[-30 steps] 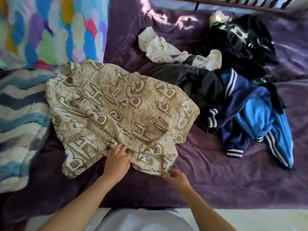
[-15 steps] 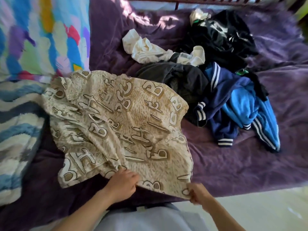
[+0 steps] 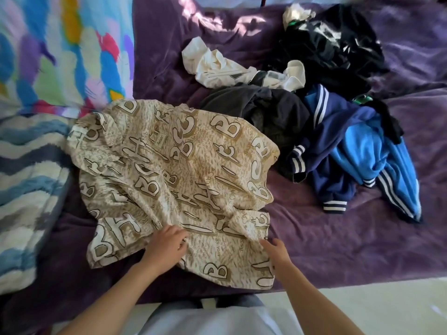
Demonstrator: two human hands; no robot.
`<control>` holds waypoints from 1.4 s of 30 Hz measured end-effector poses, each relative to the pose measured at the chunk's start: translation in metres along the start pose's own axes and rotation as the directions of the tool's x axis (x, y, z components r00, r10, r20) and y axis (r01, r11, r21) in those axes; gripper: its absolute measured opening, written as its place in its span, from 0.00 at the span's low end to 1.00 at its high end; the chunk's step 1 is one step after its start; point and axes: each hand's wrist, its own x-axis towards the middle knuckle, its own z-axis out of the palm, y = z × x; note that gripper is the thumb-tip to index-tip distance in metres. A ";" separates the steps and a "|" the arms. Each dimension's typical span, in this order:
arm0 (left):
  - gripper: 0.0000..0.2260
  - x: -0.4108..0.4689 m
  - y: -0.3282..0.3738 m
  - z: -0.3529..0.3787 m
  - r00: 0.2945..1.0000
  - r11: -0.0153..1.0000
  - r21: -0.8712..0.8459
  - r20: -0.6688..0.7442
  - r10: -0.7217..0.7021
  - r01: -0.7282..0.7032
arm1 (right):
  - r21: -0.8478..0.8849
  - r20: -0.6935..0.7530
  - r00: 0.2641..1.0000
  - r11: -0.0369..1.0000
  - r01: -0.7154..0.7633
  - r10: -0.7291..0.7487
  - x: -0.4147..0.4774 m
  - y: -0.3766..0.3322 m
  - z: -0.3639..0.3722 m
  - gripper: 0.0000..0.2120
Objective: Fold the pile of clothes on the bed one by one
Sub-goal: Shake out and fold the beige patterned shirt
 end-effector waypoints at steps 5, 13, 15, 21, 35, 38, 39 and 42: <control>0.13 0.003 -0.009 -0.005 0.994 0.997 -0.002 0.082 -0.074 0.074 | 0.171 0.066 0.997 0.984 -0.043 0.032 0.003 0.000 0.005 0.29; 0.10 0.027 0.030 -0.010 0.989 0.986 0.082 -0.044 -0.144 0.148 | -0.259 -0.212 0.977 0.964 -0.058 0.002 -0.004 0.028 -0.027 0.27; 0.11 0.033 0.038 -0.012 0.990 0.984 0.103 -0.010 -0.143 0.143 | -0.329 -0.242 0.967 0.944 0.001 -0.086 0.006 0.003 -0.025 0.25; 0.13 0.044 0.042 -0.012 0.976 0.976 0.113 0.093 -0.196 0.185 | -0.509 -0.039 0.961 0.833 0.216 -0.273 0.033 -0.054 -0.017 0.33; 0.08 0.050 0.033 -0.011 0.943 0.936 -0.162 0.177 -0.283 0.312 | -0.184 -0.036 0.997 0.981 0.062 -0.070 0.067 -0.094 -0.016 0.05; 0.08 0.050 0.034 -0.010 0.940 0.932 -0.158 0.160 -0.300 0.325 | -0.505 -0.170 0.982 0.847 -0.162 0.087 0.065 -0.075 -0.035 0.27; 0.08 0.049 0.034 -0.010 0.940 0.932 -0.156 0.155 -0.305 0.328 | -0.515 -0.191 0.965 0.819 -0.252 0.178 0.065 -0.070 -0.040 0.36; 0.08 0.048 0.036 -0.009 0.941 0.932 -0.156 0.137 -0.308 0.327 | -0.516 -0.240 0.965 0.828 -0.221 0.108 0.065 -0.082 -0.043 0.37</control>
